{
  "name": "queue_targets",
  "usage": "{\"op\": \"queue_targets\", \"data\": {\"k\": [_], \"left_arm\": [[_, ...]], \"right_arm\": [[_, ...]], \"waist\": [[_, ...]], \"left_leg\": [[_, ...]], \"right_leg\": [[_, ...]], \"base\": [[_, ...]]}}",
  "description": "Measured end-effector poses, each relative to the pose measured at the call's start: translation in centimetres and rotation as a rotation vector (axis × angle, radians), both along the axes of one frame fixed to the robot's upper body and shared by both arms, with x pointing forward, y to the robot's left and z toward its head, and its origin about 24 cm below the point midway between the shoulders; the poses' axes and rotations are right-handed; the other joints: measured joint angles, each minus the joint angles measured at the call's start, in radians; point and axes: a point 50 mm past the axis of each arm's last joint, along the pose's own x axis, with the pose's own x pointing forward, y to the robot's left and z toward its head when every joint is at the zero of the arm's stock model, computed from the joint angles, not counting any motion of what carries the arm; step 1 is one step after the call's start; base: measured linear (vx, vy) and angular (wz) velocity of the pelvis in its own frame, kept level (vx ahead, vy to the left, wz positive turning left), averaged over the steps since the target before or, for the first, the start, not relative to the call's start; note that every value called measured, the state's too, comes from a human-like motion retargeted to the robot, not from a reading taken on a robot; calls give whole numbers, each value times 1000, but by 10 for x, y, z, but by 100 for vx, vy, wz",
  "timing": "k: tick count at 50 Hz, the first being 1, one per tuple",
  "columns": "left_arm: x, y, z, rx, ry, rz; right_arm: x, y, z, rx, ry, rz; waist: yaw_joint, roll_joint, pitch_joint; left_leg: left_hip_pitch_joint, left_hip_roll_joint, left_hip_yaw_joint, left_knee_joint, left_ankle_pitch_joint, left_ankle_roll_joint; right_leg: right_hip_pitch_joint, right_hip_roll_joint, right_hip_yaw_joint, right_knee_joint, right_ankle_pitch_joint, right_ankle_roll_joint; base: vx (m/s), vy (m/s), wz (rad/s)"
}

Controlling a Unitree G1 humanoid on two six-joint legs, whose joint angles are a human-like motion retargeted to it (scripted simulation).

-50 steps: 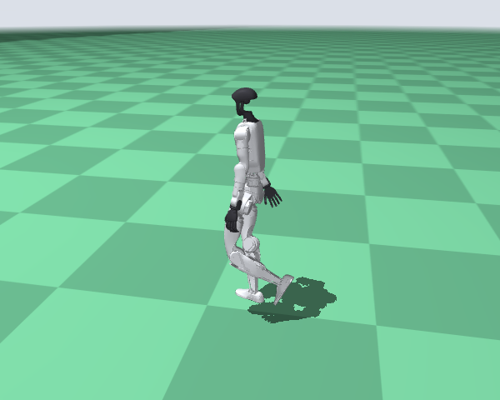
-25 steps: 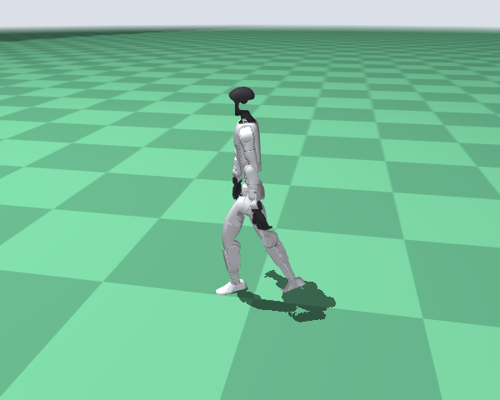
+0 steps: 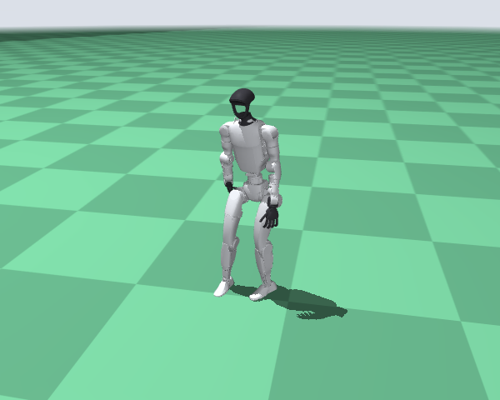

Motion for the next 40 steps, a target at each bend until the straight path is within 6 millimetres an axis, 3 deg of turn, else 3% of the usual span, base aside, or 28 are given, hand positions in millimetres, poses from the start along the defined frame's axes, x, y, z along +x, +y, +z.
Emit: {"op": "queue_targets", "data": {"k": [3,5,8,10,12,15,17,20,25,28,32,35,40], "left_arm": [[-16,15,-5,37,58,66],[-26,24,-7,65,103,107],[-38,33,-10,126,164,195],[-50,35,-12,153,203,284],[-65,39,-15,153,252,356],[-97,43,-18,137,375,399],[-115,46,-17,166,475,381],[-128,49,-13,240,603,281],[-111,37,-16,184,613,4],[-94,25,-19,163,549,-99],[-68,7,-19,135,419,-128],[-54,-3,-18,94,360,-136],[-40,-4,-16,100,300,-162]], "right_arm": [[1,7,-1,20,0,-42],[7,11,-2,24,-25,-97],[23,3,-2,-21,-98,-132],[38,-16,1,-114,-161,-28],[54,-34,6,-234,-249,186],[64,-56,15,-375,-335,487],[59,-59,16,-370,-333,557],[41,-50,10,-282,-277,475],[10,-23,3,-156,-126,219],[11,-9,0,-112,-105,177],[42,-4,-4,-85,-209,243],[71,0,-5,-84,-324,267],[106,19,-5,-21,-463,199]], "waist": [[61,-13,-4],[110,-24,-1],[148,-8,19],[149,0,23],[126,7,1],[89,32,-23],[79,49,-35],[76,64,-45],[65,85,-56],[44,96,-79],[-4,101,-105],[-5,104,-93],[-24,101,-69]], "left_leg": [[-18,-9,-77,-6,-15,0],[-40,-21,-124,-4,-15,15],[-80,-14,-147,14,22,-27],[-122,34,53,32,14,7],[-137,134,324,61,-59,39],[-61,195,585,111,-110,39],[-16,194,633,176,-102,39],[97,215,727,241,-114,39],[346,200,900,151,-90,39],[406,141,927,-3,10,39],[381,119,844,-207,-5,30],[352,140,741,-252,-45,3],[302,179,667,-294,-30,-8]], "right_leg": [[20,5,-177,21,-105,-157],[35,-14,-260,28,-147,-188],[80,-32,-417,-10,-160,-208],[121,-37,-533,-49,-168,-231],[156,2,-649,-99,-178,-265],[249,28,-834,-163,-193,-259],[304,58,-919,-199,-205,-258],[380,110,-1032,-247,-237,-255],[470,178,-1191,-293,-268,-224],[443,177,-1314,-279,-242,-215],[359,165,-1435,-233,-186,-224],[324,167,-1422,-189,-150,-255],[183,111,-1055,-25,-55,-252]], "base": [[1,-53,183],[-14,-52,216],[-25,-59,286],[-23,-50,295],[-16,-59,313],[-5,-34,300],[-6,-37,276],[3,-41,266],[-11,-5,262],[-49,29,298],[-62,21,241],[-45,1,100],[-45,3,62]]}}
